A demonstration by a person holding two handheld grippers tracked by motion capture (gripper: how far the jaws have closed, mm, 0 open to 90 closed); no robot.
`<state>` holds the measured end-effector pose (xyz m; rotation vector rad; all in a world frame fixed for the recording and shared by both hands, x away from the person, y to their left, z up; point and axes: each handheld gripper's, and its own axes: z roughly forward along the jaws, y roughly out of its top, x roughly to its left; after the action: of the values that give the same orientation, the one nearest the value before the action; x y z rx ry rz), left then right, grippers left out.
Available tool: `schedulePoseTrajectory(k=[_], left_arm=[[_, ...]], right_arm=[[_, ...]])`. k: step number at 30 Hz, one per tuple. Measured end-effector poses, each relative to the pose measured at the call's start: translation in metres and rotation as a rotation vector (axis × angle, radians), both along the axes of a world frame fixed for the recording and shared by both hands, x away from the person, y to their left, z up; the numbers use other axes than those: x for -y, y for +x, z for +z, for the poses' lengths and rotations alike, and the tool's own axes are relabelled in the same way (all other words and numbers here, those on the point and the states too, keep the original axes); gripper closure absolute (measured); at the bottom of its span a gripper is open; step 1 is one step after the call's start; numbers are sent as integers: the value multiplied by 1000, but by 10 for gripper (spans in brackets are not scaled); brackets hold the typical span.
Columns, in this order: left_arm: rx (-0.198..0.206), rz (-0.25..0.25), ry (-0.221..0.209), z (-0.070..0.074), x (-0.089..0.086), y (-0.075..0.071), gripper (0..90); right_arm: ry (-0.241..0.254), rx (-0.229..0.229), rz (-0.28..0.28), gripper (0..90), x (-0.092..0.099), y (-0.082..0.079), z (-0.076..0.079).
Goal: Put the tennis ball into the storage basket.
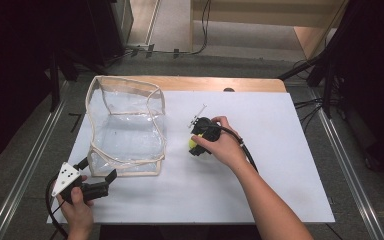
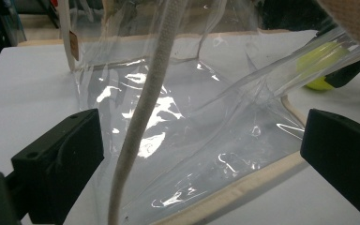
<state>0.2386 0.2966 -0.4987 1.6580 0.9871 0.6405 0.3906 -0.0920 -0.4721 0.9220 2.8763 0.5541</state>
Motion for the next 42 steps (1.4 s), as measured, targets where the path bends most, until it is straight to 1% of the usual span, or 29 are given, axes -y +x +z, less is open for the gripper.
schedulePoseTrajectory(k=[4,5,9,13,14,15,17,18,19,20,21,22,23,25,27,28,31,33,34,35,36,39,41,42], left_arm=[[0,0,-1,0,0,0,0],[0,0,0,0,0,0,0],[0,0,0,0,0,0,0],[-2,1,1,0,0,0,0],[-2,1,2,0,0,0,0],[-3,0,3,0,0,0,0],[-3,1,3,0,0,0,0],[-3,1,4,0,0,0,0],[-3,2,4,0,0,0,0],[-3,1,4,0,0,0,0],[-3,2,4,0,0,0,0],[-4,1,7,0,0,0,0],[-5,2,9,0,0,0,0],[-7,2,10,0,0,0,0],[-8,2,10,0,0,0,0],[-8,3,10,0,0,0,0],[-8,0,9,0,0,1,0],[-8,0,10,0,1,1,0],[-9,0,10,0,1,1,0],[-10,0,11,0,1,1,0],[-11,1,14,0,1,1,0],[-14,3,15,0,1,1,0],[-14,2,15,0,1,1,0],[-14,4,14,0,1,1,0]], right_arm=[[-3,5,-8,209,-1,0,-1],[-5,9,-18,219,-1,0,-2],[-3,9,-23,226,-1,0,-2],[-15,20,-6,228,-2,-2,0],[-10,21,2,228,-3,-3,1],[4,29,16,228,-3,-5,4],[3,24,15,228,-4,-6,6],[10,31,28,228,-4,-7,8],[20,28,27,228,-6,-10,13],[20,28,27,228,-6,-10,13],[27,35,43,228,-6,-10,15],[30,32,43,228,-7,-12,17],[39,40,59,228,-8,-13,21],[36,35,55,228,-9,-15,23],[47,42,69,228,-10,-16,26],[44,37,66,228,-10,-17,29],[50,50,94,228,-12,-18,34],[51,49,92,228,-13,-19,35],[54,53,104,227,-14,-19,36],[53,50,97,228,-15,-21,38],[52,54,111,228,-16,-21,39],[60,62,122,228,-20,-23,45],[60,61,120,227,-21,-24,47],[59,66,134,227,-22,-24,48]])
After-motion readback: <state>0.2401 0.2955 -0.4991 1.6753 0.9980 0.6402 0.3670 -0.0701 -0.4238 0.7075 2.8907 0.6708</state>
